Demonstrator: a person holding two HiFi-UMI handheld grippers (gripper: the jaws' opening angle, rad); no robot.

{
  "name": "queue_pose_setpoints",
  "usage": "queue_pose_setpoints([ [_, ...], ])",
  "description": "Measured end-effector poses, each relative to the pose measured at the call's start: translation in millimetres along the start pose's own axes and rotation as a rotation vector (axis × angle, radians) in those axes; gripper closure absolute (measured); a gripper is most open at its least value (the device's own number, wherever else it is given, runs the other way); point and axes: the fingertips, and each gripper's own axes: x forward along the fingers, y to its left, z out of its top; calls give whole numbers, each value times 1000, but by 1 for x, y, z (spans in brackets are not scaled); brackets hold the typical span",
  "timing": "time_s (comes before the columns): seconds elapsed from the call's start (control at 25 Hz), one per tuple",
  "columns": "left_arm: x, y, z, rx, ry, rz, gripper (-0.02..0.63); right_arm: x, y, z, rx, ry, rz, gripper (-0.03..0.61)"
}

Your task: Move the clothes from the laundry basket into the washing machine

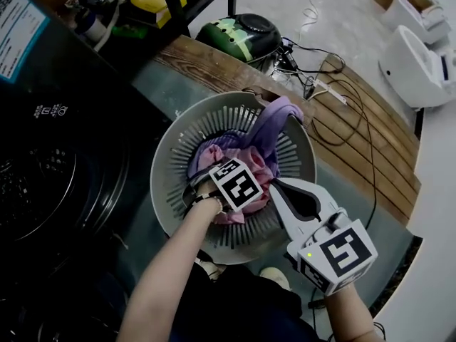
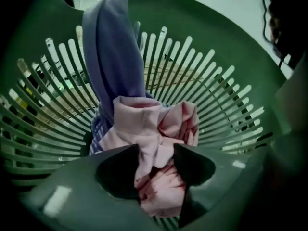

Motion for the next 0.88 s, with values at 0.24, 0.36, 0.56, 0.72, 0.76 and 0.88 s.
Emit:
queue_pose_setpoints([
  [0.24,-25,13,10,19,-100,7,566,15,-6,3,-122,-29,8,557],
  [0.36,-60,14,22,53,-173,50,568,20,-16,10,-154,-35,2,557],
  [0.56,-123,10,28,90,-306,140,569,33,-13,24,-239,-32,11,528],
  [0.72,-198,11,18,14,-485,232,569,42,13,25,-312,-4,129,381],
  [0.76,-219,13,14,-13,-530,272,569,44,22,26,-334,-3,178,333],
  [0.88,-269,11,-7,-98,-643,373,569,51,57,20,-429,22,311,210],
])
